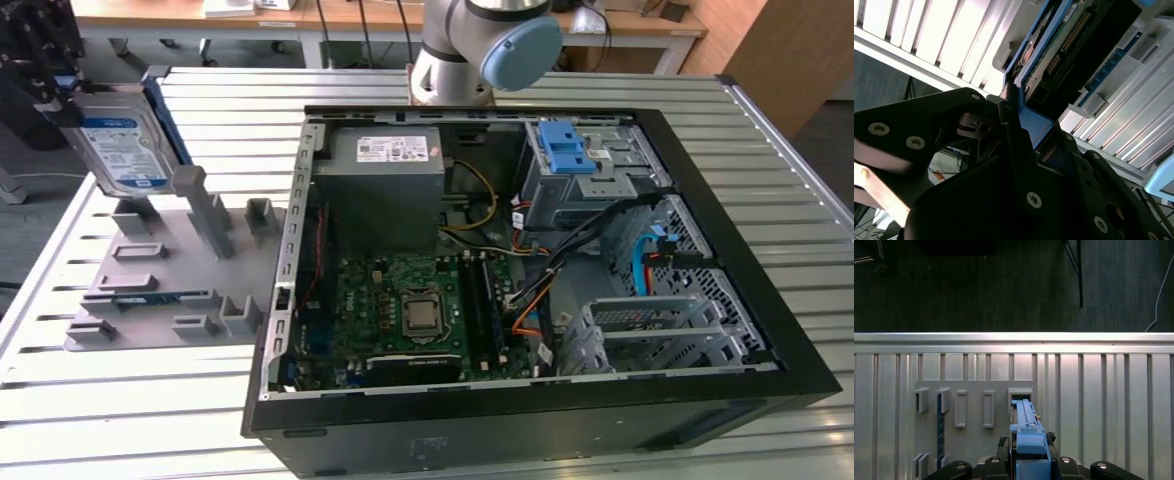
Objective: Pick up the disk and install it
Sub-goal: 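Pick up the disk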
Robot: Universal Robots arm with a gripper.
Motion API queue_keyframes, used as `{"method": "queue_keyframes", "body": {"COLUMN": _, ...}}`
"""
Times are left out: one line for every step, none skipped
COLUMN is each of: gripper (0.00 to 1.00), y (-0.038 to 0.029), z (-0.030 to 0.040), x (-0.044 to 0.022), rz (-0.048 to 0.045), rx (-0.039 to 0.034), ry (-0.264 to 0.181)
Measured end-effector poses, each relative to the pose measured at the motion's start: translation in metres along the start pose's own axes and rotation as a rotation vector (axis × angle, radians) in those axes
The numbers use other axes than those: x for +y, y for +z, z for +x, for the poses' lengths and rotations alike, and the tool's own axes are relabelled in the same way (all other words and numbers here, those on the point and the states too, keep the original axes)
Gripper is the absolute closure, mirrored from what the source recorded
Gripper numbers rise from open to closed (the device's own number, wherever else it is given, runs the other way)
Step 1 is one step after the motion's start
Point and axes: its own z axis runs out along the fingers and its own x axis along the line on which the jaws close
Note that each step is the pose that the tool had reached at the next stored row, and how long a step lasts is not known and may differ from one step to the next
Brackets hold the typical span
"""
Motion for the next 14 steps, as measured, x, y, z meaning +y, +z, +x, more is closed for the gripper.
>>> {"method": "queue_keyframes", "body": {"gripper": 0.64, "y": -0.0023, "z": 0.0, "x": 0.0, "rz": -0.0001, "rx": 0.0001, "ry": 0.0}}
{"method": "queue_keyframes", "body": {"gripper": 0.64, "y": -0.0049, "z": 0.0, "x": 0.0001, "rz": -0.0001, "rx": 0.0001, "ry": 0.0}}
{"method": "queue_keyframes", "body": {"gripper": 0.64, "y": -0.0079, "z": 0.0, "x": 0.0001, "rz": 0.0001, "rx": 0.0, "ry": 0.0}}
{"method": "queue_keyframes", "body": {"gripper": 0.64, "y": -0.0107, "z": 0.0001, "x": 0.0001, "rz": -0.0001, "rx": 0.0001, "ry": 0.0}}
{"method": "queue_keyframes", "body": {"gripper": 0.64, "y": -0.0133, "z": 0.0001, "x": 0.0002, "rz": -0.0001, "rx": 0.0001, "ry": 0.0}}
{"method": "queue_keyframes", "body": {"gripper": 0.64, "y": -0.0161, "z": 0.0001, "x": 0.0002, "rz": 0.0, "rx": 0.0, "ry": 0.0}}
{"method": "queue_keyframes", "body": {"gripper": 0.64, "y": -0.0191, "z": 0.0001, "x": 0.0002, "rz": 0.0, "rx": 0.0, "ry": 0.0}}
{"method": "queue_keyframes", "body": {"gripper": 0.64, "y": -0.0225, "z": 0.0001, "x": 0.0003, "rz": 0.0, "rx": 0.0001, "ry": 0.0}}
{"method": "queue_keyframes", "body": {"gripper": 0.64, "y": -0.0259, "z": 0.0001, "x": 0.0004, "rz": 0.0, "rx": 0.0001, "ry": 0.0}}
{"method": "queue_keyframes", "body": {"gripper": 0.64, "y": -0.0292, "z": 0.0001, "x": 0.0004, "rz": -0.0001, "rx": 0.0001, "ry": 0.0}}
{"method": "queue_keyframes", "body": {"gripper": 0.64, "y": -0.0324, "z": 0.0001, "x": 0.0004, "rz": 0.0001, "rx": 0.0, "ry": 0.0}}
{"method": "queue_keyframes", "body": {"gripper": 0.64, "y": -0.0358, "z": 0.0002, "x": 0.0005, "rz": 0.0, "rx": 0.0, "ry": 0.0}}
{"method": "queue_keyframes", "body": {"gripper": 0.64, "y": -0.0391, "z": 0.0002, "x": 0.0005, "rz": -0.0001, "rx": 0.0001, "ry": 0.0}}
{"method": "queue_keyframes", "body": {"gripper": 0.64, "y": -0.0427, "z": 0.0002, "x": 0.0006, "rz": 0.0, "rx": 0.0, "ry": 0.0}}
